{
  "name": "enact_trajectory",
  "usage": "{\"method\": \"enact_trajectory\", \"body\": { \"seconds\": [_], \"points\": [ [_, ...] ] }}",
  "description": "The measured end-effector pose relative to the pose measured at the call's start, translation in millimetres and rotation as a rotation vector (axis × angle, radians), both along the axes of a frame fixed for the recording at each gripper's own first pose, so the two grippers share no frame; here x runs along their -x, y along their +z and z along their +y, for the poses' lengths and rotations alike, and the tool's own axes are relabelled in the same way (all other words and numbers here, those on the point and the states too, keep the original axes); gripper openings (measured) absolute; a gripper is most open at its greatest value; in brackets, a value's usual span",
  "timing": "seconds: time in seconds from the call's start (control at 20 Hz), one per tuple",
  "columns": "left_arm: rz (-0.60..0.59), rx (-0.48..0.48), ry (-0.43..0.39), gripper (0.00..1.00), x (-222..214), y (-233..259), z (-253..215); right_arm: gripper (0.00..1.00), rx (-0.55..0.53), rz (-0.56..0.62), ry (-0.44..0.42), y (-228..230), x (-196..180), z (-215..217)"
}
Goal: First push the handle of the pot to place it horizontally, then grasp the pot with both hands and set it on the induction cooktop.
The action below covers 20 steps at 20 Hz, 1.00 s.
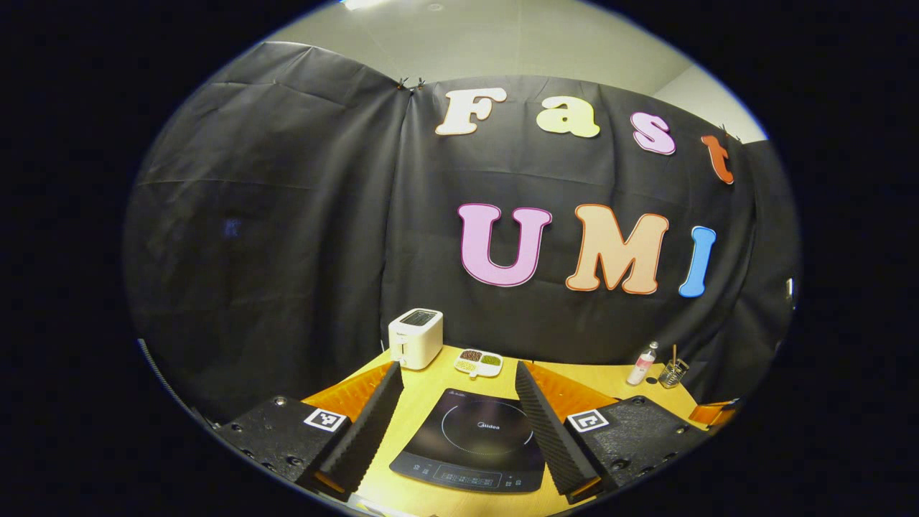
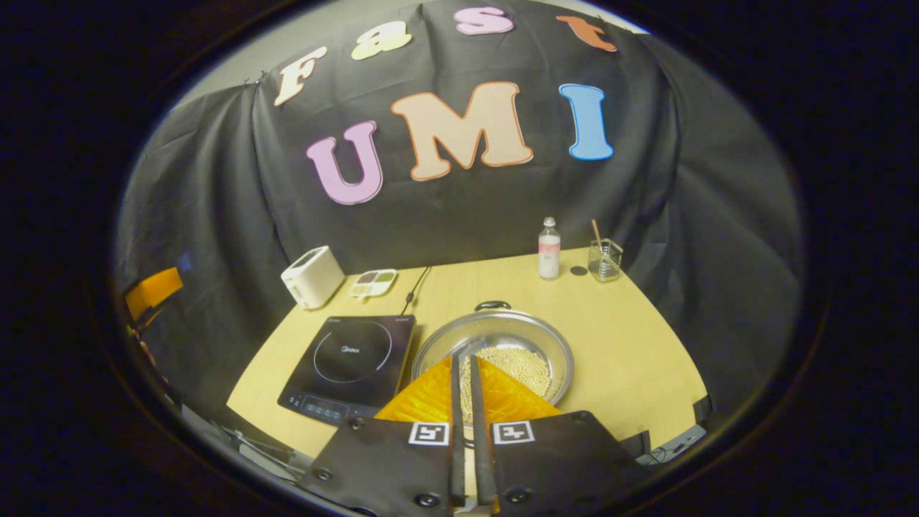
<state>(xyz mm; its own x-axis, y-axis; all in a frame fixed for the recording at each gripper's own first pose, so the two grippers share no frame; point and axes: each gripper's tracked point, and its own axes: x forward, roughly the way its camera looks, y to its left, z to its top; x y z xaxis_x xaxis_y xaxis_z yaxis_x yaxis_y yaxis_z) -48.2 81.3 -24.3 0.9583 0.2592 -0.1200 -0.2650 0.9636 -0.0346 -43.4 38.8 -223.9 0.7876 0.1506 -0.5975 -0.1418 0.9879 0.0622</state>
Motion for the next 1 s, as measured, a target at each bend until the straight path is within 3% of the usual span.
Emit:
{"method": "enact_trajectory", "body": {
  "seconds": [0.05,0.1,0.5,0.55,0.6,1.0],
  "points": [
    [0.000,-0.001,-0.001,0.96,2,-1,0,0.00,0.007,0.020,0.007,-9,4,1],
    [0.000,-0.002,-0.002,0.96,2,-2,0,0.08,0.009,0.040,0.013,-18,7,3],
    [-0.008,-0.022,-0.045,0.99,1,0,-9,0.08,0.014,0.222,0.080,-95,30,20],
    [-0.006,-0.023,-0.050,0.93,0,-1,-10,0.08,0.019,0.236,0.088,-102,31,22],
    [-0.002,-0.022,-0.054,0.96,-1,-2,-11,0.08,0.027,0.254,0.103,-111,36,24],
    [0.029,-0.034,-0.060,0.93,-11,-10,-11,0.08,-0.025,0.431,0.178,-160,58,47]
  ]
}}
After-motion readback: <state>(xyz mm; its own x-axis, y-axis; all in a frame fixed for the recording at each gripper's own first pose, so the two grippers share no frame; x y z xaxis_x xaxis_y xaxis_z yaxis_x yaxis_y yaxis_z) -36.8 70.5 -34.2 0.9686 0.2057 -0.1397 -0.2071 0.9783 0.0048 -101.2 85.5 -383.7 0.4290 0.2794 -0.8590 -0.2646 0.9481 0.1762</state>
